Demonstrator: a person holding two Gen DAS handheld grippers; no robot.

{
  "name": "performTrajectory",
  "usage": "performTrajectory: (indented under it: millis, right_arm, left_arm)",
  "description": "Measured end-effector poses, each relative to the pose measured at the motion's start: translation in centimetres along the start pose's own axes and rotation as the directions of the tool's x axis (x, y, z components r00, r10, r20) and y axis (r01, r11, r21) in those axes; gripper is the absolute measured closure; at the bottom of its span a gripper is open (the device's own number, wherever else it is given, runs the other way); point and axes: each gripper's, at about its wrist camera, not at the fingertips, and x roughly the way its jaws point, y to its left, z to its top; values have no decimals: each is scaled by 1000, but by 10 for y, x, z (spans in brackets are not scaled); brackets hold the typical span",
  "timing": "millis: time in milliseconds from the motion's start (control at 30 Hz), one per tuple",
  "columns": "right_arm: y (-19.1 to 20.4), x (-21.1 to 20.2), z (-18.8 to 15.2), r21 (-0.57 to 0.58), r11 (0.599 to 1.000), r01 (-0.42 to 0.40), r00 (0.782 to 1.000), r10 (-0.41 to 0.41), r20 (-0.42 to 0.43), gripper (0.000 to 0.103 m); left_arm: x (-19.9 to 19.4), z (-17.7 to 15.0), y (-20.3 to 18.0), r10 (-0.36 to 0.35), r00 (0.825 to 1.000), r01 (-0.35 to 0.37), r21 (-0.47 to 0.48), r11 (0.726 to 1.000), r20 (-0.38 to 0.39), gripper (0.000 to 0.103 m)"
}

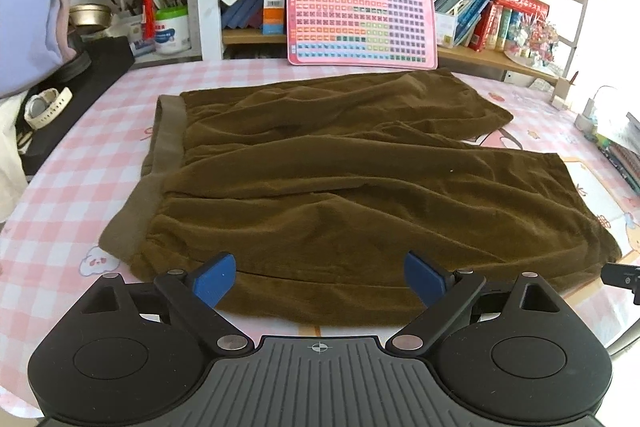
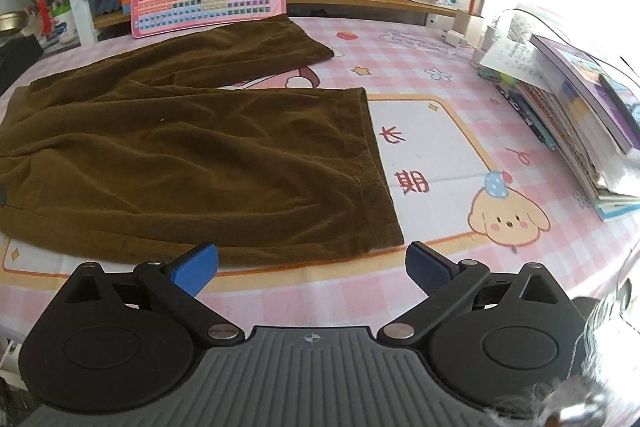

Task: Fold clothes

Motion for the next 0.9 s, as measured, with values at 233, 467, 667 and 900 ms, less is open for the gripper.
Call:
performTrajectory:
  millis: [233,467,667,900]
  right_arm:
    - [-7,12,18,-61,995,-80,997,79,-6,2]
    - [-21,35,54,-106,980,-170,985,167,-37,2]
    - [-35,66,101,-182,956,-231,973,229,-33,2]
    - [-39,110,171,-319,901,-294,951,310,-1,2]
  left_arm:
    - [11,10,-4,-29,998,29,11,1000,-59,9]
    - [25,36,4,-4,997,3,-9,1000,-78,9]
    - [43,62,20,80,992,-79,11,997,-93,9]
    - [58,108,39,152,987,-150,53,987,-42,9]
